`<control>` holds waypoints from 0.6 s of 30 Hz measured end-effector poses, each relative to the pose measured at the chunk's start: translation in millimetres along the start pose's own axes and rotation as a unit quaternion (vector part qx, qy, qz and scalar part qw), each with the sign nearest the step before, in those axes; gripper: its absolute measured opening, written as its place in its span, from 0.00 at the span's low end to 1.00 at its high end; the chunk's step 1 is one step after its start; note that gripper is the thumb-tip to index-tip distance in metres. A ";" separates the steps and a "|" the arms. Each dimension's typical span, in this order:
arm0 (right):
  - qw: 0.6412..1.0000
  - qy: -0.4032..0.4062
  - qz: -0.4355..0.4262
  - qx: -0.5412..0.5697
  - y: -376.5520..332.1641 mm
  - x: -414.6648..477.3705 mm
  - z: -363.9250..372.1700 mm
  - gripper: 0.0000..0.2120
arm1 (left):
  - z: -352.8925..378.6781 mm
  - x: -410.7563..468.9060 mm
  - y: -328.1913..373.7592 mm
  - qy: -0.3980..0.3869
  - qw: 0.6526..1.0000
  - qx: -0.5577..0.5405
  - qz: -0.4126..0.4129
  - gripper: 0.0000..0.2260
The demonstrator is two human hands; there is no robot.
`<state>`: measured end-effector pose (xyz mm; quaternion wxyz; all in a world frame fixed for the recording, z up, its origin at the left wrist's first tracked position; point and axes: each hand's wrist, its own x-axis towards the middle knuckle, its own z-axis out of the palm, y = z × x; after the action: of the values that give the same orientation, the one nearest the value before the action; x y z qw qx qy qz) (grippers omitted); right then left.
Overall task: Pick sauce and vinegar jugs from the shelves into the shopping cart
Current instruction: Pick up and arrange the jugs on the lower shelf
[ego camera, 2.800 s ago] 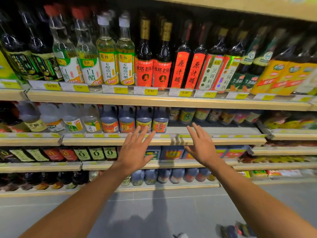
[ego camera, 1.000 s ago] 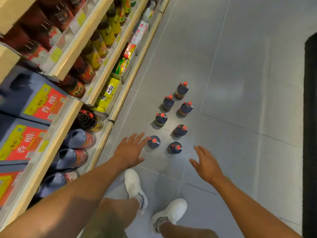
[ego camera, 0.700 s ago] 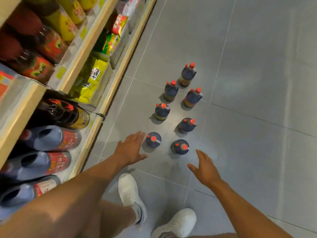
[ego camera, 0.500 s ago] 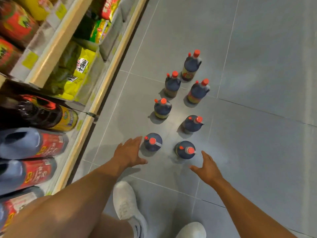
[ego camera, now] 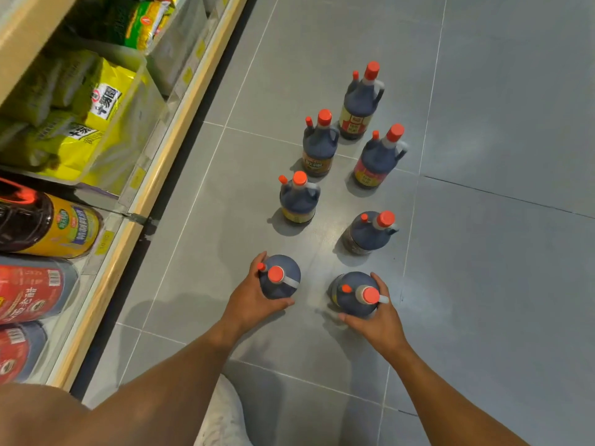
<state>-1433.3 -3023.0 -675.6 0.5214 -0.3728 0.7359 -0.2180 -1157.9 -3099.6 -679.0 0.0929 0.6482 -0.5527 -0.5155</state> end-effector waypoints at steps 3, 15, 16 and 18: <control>1.000 -0.006 0.008 -0.005 9.3 10.8 6.9 0.38 | 8.2 5.6 -8.7 0.016 1.000 -0.004 0.012 0.48; 0.995 0.096 0.000 -0.015 -21.8 -1.5 8.8 0.35 | -12.4 -4.3 36.3 0.056 0.998 -0.017 0.022 0.40; 0.995 0.095 -0.004 -0.010 -32.3 -9.6 3.9 0.36 | -21.1 -10.2 47.4 0.059 0.998 -0.017 0.025 0.39; 0.996 0.093 -0.014 -0.004 -60.2 -30.7 -8.2 0.37 | -43.3 -28.8 76.7 0.053 0.998 -0.015 0.032 0.38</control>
<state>-1416.1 -3037.5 -611.4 0.4462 -0.3637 0.7766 -0.2559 -1168.0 -3124.1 -590.2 0.1481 0.6549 -0.5598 -0.4855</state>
